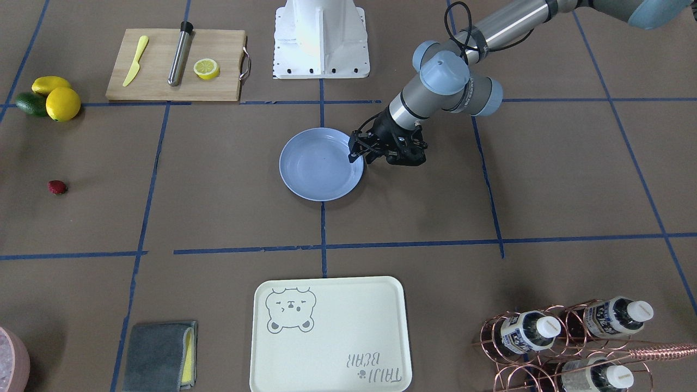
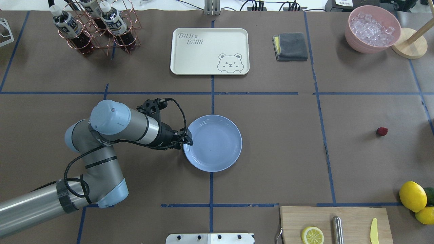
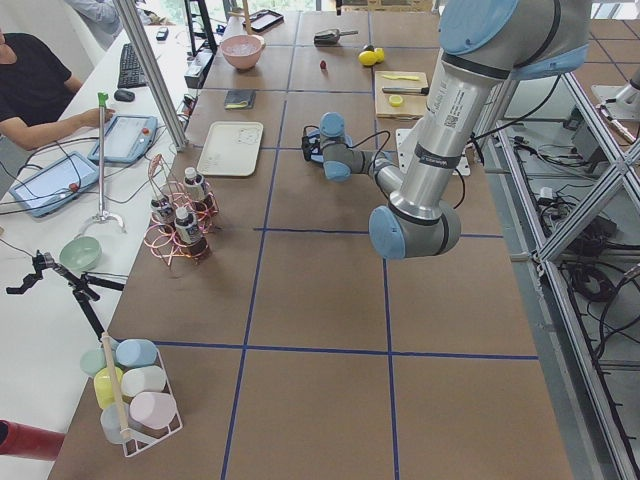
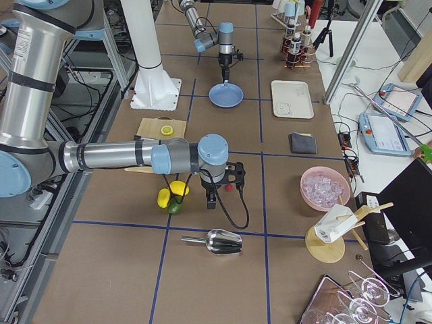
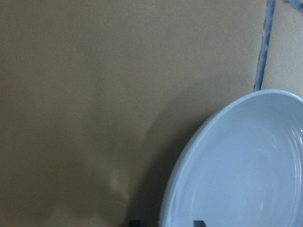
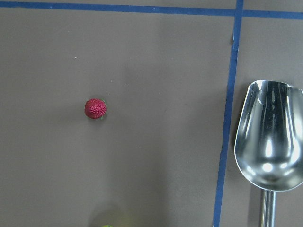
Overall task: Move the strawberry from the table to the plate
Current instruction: 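Grip the plate rim with the left gripper and slide it toward the table center, then release the plate with the left gripper while the right gripper reaches toward the strawberry, then grasp the red strawberry with the right gripper and lift it, then carry the strawberry with the right gripper over the blue plate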
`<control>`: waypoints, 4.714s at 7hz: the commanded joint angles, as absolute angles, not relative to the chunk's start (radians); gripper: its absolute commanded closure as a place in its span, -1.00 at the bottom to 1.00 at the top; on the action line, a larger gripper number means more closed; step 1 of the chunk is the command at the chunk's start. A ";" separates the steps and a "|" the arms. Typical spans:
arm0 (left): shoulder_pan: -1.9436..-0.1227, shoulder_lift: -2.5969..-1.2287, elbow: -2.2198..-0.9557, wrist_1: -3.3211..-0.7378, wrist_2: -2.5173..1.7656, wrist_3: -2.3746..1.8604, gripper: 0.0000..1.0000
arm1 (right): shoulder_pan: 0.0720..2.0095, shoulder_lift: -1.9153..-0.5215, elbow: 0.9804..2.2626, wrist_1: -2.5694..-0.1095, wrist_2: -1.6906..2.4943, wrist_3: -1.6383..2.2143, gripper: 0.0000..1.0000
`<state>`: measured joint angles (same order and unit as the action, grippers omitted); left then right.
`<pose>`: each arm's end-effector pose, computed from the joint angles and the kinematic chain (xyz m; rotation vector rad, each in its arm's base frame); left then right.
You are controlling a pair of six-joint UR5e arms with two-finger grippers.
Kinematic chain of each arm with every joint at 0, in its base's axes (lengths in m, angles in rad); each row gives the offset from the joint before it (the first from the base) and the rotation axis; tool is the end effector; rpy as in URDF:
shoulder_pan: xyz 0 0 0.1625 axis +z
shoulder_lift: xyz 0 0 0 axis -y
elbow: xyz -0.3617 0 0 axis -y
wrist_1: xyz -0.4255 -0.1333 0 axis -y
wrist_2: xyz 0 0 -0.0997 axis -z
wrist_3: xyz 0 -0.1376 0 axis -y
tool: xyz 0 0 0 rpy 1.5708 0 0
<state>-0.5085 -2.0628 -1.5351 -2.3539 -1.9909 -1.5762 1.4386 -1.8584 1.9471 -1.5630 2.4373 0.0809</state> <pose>0.5774 -0.4102 0.2404 -0.0493 1.2703 -0.1827 -0.0284 -0.4291 0.5507 -0.0022 -0.8708 -0.0898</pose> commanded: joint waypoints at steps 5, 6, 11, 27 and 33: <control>-0.557 -1.960 -1.692 -2.316 -1.997 -1.577 -0.08 | 1.116 -1.763 1.829 -1.154 2.315 0.569 -1.00; -0.555 -1.960 -1.692 -2.316 -1.996 -1.577 -0.09 | 1.074 -1.737 1.794 -1.152 2.243 0.595 -1.00; -0.555 -1.962 -1.694 -2.316 -1.994 -1.578 -0.09 | 0.991 -1.644 1.605 -1.025 2.201 0.710 -0.90; -0.762 -1.660 -1.860 -2.315 -2.094 -1.274 -0.09 | 0.439 -1.067 1.850 -1.395 1.838 1.669 1.00; -0.868 -1.503 -1.927 -2.315 -2.092 -1.071 -1.00 | 0.390 -0.858 1.594 -1.399 1.755 1.759 1.00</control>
